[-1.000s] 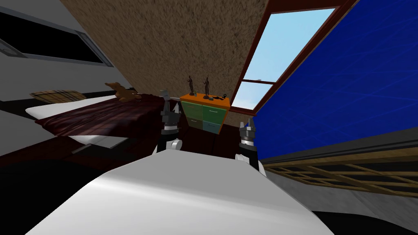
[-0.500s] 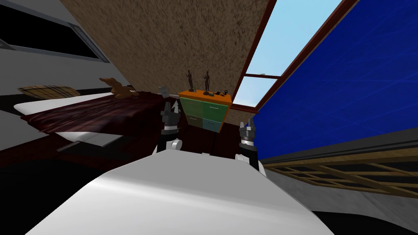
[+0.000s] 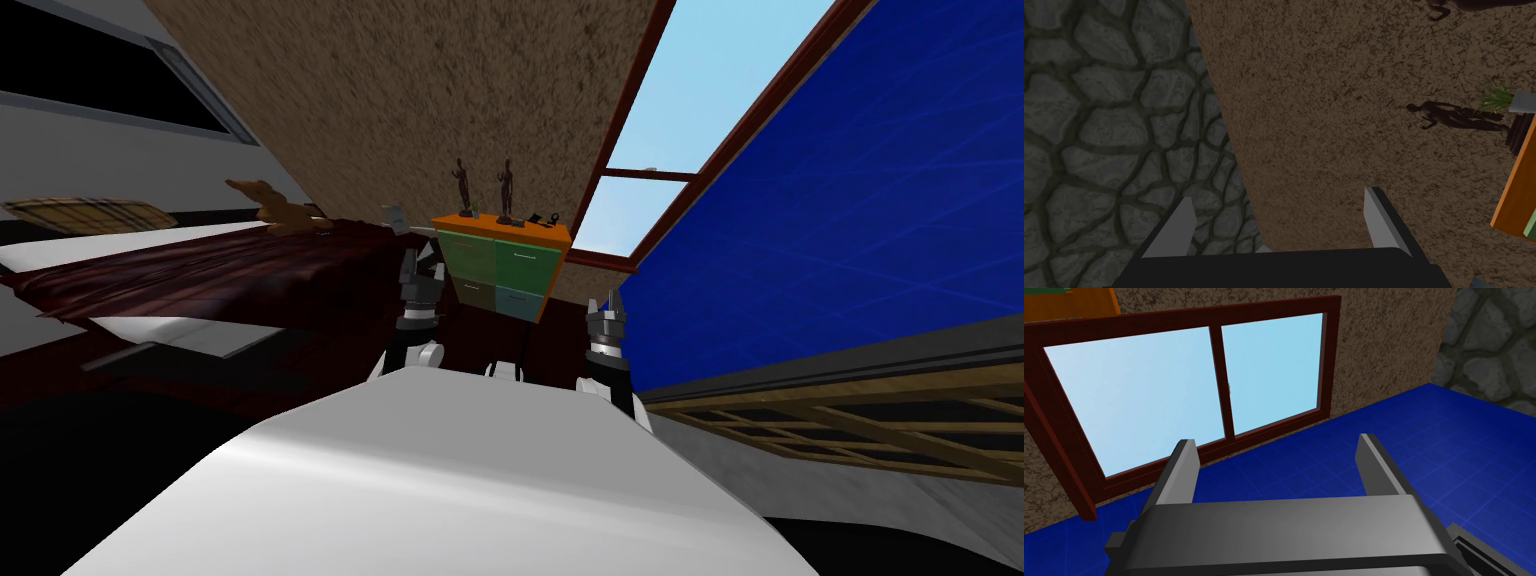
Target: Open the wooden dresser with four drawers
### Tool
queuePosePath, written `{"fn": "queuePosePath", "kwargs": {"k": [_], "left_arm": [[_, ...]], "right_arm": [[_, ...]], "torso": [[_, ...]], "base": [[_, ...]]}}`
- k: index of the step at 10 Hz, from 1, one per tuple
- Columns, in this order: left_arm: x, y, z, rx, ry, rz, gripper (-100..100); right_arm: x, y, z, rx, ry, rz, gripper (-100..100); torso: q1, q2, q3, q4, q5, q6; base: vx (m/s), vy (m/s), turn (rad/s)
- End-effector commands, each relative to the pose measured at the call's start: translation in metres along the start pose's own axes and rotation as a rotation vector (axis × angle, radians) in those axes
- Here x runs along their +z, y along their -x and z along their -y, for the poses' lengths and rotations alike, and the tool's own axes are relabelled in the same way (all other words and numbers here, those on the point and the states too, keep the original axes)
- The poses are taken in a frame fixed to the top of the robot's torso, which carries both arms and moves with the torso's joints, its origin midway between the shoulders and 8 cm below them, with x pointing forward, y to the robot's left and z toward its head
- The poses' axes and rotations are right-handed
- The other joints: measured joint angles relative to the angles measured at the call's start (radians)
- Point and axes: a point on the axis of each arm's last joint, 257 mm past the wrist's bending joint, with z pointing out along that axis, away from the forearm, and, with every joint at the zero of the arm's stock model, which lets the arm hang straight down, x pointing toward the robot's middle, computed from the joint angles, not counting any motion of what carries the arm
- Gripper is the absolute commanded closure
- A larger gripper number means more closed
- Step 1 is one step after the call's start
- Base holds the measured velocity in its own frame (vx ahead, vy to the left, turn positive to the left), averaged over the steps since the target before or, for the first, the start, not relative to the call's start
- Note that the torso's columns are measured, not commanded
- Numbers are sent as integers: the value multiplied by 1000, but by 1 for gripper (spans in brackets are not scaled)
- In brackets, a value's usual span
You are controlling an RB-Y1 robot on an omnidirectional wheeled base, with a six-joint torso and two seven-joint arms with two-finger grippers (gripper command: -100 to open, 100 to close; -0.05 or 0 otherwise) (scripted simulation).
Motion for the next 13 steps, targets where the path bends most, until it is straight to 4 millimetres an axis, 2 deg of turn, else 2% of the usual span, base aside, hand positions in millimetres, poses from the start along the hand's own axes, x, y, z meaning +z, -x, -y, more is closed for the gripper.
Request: {"fn": "queuePosePath", "kwargs": {"k": [1,4,5,13], "left_arm": [[-2,-5,-17,23,38,-52,-100],[-6,-8,-41,43,87,-90,-100],[-8,-8,-58,54,121,-105,-100],[-22,-6,-126,78,256,-122,-100]], "right_arm": [[0,0,0,0,0,0,0],[0,0,0,0,0,0,0],[0,0,0,0,0,0,0],[0,0,0,0,0,0,0]], "torso": [[0,1,-1,1,0,0],[0,3,0,2,0,0],[0,3,0,2,0,0],[0,3,0,2,0,0]], "base": [[86,-31,-21],[93,-41,-27],[146,-48,-45],[137,-44,-37]]}}
